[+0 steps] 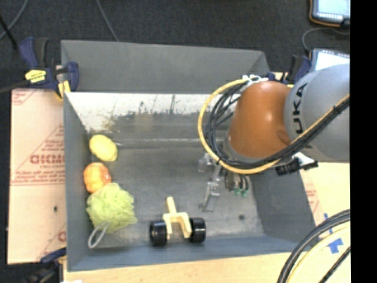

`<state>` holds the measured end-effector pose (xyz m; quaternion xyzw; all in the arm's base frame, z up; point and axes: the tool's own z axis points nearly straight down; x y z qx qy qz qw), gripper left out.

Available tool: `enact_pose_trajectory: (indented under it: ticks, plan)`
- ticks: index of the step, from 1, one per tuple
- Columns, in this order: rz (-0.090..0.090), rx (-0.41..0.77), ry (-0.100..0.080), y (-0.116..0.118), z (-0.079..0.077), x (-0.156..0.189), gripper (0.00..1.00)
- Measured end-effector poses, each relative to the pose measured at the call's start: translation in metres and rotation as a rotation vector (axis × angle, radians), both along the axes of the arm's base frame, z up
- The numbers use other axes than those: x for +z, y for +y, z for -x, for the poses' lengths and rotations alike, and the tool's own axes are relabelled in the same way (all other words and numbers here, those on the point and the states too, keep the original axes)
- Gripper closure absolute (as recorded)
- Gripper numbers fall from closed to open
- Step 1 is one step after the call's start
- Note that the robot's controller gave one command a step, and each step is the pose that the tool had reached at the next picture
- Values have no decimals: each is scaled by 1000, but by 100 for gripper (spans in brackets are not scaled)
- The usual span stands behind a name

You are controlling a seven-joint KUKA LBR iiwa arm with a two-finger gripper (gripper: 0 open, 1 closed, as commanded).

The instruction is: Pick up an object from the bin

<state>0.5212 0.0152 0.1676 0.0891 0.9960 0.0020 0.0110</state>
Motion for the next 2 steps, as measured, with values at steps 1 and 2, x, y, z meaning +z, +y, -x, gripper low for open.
enact_pose_trajectory:
  ticks: [1,2]
  plan:
    - [1,81,-11,30,5,-17,0]
    - [-1,9,-7,52,14,-35,0]
